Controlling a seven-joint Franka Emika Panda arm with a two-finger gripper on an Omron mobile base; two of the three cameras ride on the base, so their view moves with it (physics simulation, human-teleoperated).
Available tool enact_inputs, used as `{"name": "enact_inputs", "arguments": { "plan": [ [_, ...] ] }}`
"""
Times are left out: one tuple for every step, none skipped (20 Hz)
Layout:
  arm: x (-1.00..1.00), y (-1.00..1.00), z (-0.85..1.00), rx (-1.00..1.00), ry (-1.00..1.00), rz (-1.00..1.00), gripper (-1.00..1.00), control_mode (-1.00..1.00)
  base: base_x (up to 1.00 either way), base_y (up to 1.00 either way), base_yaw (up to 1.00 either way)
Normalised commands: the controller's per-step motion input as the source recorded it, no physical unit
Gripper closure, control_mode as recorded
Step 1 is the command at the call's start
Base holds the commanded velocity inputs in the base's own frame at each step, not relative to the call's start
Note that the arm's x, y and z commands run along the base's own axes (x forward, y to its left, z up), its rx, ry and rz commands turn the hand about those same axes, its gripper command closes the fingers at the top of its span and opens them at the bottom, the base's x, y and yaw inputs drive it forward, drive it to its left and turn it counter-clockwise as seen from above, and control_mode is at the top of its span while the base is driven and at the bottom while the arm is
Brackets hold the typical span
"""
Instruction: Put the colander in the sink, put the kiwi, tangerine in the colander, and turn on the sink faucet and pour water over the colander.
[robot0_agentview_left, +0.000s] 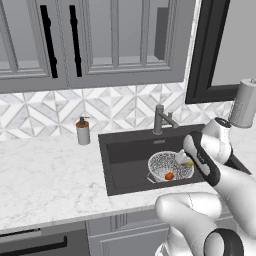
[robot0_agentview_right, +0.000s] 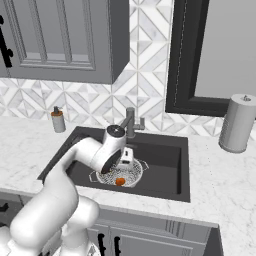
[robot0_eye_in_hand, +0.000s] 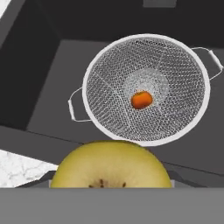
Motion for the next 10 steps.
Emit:
{"name": "enact_inputs", "arguments": {
  "plan": [
    [0.01, -0.68, -0.09, 0.07, -0.09, 0.05, 1.0, -1.0, 0.0, 0.0, 0.0],
    [0.08, -0.64, -0.1, 0.09, -0.02, 0.03, 1.0, -1.0, 0.0, 0.0, 0.0],
    [0.22, -0.52, -0.09, 0.13, 0.0, 0.0, 1.0, -1.0, 0.0, 0.0, 0.0],
    [0.4, -0.41, -0.09, 0.14, 0.0, 0.0, 1.0, -1.0, 0.0, 0.0, 0.0],
    [0.45, -0.43, -0.06, 0.13, 0.0, 0.0, 1.0, -1.0, 0.0, 0.0, 0.0],
    [0.53, -0.48, -0.06, 0.15, 0.0, 0.0, 1.0, -1.0, 0.0, 0.0, 0.0],
    [0.59, -0.52, -0.03, 0.15, 0.0, 0.0, 1.0, -1.0, 0.0, 0.0, 0.0],
    [0.55, -0.49, 0.0, 0.14, 0.0, 0.0, 1.0, -1.0, 0.0, 0.0, 0.0],
    [0.57, -0.47, 0.0, 0.13, 0.0, 0.0, 1.0, -1.0, 0.0, 0.0, 0.0],
    [0.6, -0.38, 0.0, 0.11, 0.06, 0.01, 1.0, -1.0, 0.0, 0.0, 0.0]
  ]
}}
